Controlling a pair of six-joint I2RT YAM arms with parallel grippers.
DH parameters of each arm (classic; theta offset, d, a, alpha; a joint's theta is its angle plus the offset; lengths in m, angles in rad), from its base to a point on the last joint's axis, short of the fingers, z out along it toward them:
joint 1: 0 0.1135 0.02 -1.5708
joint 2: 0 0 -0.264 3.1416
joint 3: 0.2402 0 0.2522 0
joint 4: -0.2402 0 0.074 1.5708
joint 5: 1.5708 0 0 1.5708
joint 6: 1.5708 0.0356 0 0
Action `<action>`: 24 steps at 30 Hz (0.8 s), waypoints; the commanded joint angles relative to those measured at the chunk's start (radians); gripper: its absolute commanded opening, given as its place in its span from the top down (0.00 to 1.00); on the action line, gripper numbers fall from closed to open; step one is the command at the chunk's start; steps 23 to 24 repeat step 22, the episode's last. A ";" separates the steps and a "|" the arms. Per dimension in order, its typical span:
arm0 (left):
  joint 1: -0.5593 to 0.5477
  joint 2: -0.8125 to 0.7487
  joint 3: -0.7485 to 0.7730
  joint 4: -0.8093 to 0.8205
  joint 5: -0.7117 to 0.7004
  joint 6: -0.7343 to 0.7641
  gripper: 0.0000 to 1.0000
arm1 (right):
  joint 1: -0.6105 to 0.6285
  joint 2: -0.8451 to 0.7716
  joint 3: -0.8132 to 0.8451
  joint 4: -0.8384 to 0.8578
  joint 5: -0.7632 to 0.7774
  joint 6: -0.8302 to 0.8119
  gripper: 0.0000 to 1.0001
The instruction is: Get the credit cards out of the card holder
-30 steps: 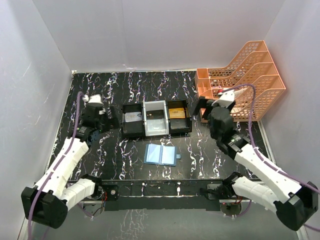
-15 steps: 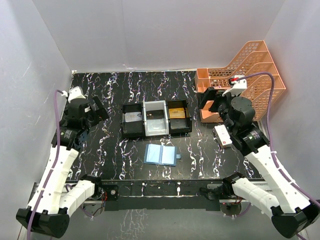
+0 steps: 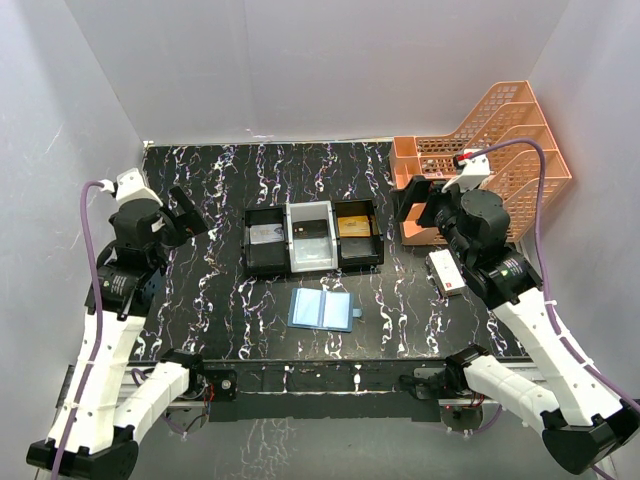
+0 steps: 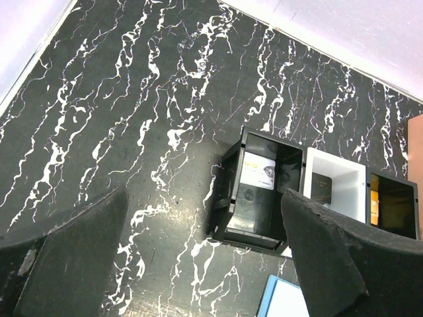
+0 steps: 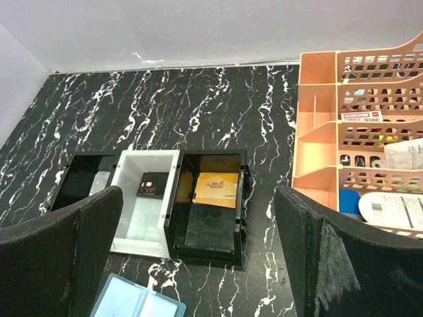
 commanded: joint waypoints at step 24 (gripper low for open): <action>0.003 0.034 0.018 -0.023 -0.014 0.095 0.01 | -0.005 -0.064 0.001 0.003 0.203 0.022 0.02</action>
